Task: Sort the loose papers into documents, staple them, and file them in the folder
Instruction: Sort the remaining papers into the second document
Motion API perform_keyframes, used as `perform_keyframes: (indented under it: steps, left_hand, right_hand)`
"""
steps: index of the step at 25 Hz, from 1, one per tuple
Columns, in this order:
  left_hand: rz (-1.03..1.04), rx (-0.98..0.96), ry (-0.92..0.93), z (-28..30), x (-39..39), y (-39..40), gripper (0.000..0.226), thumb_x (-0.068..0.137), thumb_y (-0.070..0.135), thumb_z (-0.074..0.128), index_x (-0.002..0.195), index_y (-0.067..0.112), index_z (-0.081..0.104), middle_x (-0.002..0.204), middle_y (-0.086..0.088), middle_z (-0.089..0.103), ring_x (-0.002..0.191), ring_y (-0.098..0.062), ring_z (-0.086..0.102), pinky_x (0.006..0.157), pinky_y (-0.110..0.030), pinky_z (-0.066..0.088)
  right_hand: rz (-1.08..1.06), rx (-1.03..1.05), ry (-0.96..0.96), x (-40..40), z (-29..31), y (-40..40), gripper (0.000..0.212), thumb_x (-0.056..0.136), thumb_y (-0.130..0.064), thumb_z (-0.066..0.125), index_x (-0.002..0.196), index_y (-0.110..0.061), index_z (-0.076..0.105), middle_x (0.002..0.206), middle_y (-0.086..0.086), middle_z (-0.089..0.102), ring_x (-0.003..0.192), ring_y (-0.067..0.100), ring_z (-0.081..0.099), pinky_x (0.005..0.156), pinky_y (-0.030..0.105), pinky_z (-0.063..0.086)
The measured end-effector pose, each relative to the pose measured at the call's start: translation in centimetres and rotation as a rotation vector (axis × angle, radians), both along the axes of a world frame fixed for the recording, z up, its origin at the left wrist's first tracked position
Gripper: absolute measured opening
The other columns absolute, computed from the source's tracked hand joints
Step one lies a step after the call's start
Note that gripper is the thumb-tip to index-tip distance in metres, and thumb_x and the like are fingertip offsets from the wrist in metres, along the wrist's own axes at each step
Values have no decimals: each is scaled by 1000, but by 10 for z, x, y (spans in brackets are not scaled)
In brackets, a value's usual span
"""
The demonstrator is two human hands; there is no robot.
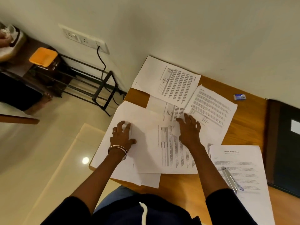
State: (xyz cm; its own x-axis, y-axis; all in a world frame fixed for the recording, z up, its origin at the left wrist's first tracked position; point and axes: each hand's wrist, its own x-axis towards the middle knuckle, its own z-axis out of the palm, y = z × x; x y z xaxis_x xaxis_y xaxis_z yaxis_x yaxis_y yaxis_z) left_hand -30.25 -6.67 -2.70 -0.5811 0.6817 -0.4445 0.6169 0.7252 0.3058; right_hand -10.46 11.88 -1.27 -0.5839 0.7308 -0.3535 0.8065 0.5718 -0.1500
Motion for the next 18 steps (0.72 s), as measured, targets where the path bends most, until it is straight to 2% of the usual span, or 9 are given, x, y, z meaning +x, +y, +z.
perform_keyframes:
  steps: [2,5,8,10,11,13,16,18]
  left_hand:
    - [17,-37,53,1,0,2,87,74,51,69,143,22,26,142,-8,27,126,-32,33,95,-48,43]
    - [-2,-84,83,2,13,14,90,69,56,71,140,19,29,134,-10,32,124,-33,37,94,-49,42]
    - [205,-23,-13,2,19,29,77,70,44,76,129,10,41,127,-14,42,118,-35,44,93,-49,46]
    - [396,46,-173,10,15,40,61,73,32,76,119,5,48,118,-18,53,107,-35,53,88,-44,49]
    - [439,65,-246,14,12,44,52,77,27,74,116,4,50,114,-18,57,101,-34,56,84,-39,48]
    - [399,76,-309,24,10,47,41,81,23,71,111,3,54,107,-17,61,94,-32,58,79,-35,46]
    - [440,190,-396,49,-10,41,24,80,22,69,94,3,63,92,-16,62,87,-35,60,84,-45,53]
    - [599,304,-407,65,-39,26,26,82,21,66,101,4,66,95,-14,64,89,-36,60,86,-50,52]
  right_hand:
    - [-28,-26,185,-11,-3,-15,71,80,-5,69,143,-19,39,155,12,22,142,31,15,112,48,17]
    - [24,-110,161,-24,-14,-35,75,77,-17,76,142,-20,40,151,9,28,136,30,24,106,45,28]
    - [4,-148,154,-22,-19,-35,82,74,-21,79,144,-17,36,152,9,27,137,29,24,107,44,31]
    - [10,-158,165,-19,-18,-32,86,74,-22,79,146,-15,33,153,9,27,138,29,23,108,44,31]
    - [5,-180,173,-18,-17,-32,87,75,-21,79,147,-15,32,154,9,26,140,28,22,110,44,29]
    - [-32,-233,210,-15,-13,-31,86,76,-19,78,147,-17,31,156,8,23,142,29,17,111,45,25]
    - [-238,-190,389,-13,-1,-29,66,80,-19,75,139,-19,45,150,10,31,138,31,20,110,45,22]
    - [-448,-117,534,-12,12,-24,45,84,-18,70,128,-17,57,140,12,42,132,32,28,106,45,26]
